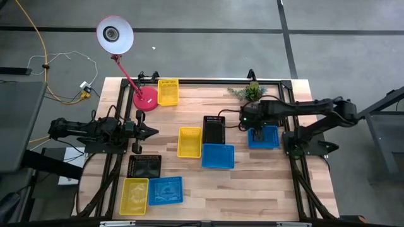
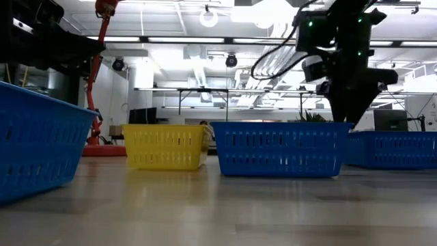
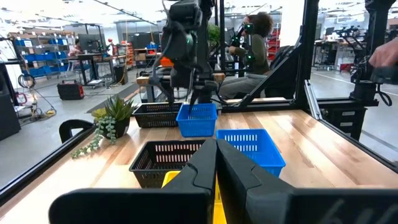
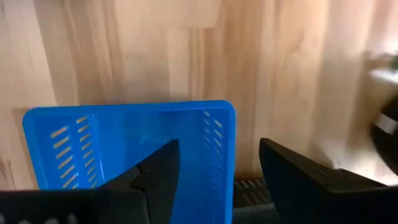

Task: Stack baskets by color
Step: Stack the right blue bin on the middle blue bin

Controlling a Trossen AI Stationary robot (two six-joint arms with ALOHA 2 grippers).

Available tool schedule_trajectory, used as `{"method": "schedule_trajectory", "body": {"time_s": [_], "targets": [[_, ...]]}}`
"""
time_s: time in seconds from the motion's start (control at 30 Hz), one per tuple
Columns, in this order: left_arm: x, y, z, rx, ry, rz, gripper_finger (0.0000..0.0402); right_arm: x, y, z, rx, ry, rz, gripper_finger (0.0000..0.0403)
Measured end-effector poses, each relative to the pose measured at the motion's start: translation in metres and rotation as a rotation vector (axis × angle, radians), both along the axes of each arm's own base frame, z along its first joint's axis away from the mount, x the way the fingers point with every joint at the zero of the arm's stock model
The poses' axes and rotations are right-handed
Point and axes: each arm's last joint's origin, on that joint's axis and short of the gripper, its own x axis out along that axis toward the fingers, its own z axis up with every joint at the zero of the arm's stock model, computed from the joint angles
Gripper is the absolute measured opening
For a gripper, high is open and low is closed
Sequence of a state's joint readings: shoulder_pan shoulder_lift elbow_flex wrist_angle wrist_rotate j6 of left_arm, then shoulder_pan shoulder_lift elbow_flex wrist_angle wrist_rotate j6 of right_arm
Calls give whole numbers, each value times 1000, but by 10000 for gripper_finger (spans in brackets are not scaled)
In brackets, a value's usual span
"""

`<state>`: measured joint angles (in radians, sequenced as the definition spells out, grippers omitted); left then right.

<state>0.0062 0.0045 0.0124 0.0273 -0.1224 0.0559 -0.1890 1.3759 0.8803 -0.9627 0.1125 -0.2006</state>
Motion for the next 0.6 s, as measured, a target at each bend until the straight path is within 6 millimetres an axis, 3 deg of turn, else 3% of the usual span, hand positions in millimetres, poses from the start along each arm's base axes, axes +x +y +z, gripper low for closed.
{"method": "schedule_trajectory", "body": {"time_s": [0.37,0.47,0.6], "targets": [[0,0,0,0,0,0,1,17,-15,-36,31,110,21,197],[0,0,0,0,0,0,1,16,-14,-34,31,102,2,143],[0,0,0,0,0,0,1,12,-12,-25,76,62,-51,23]]}}
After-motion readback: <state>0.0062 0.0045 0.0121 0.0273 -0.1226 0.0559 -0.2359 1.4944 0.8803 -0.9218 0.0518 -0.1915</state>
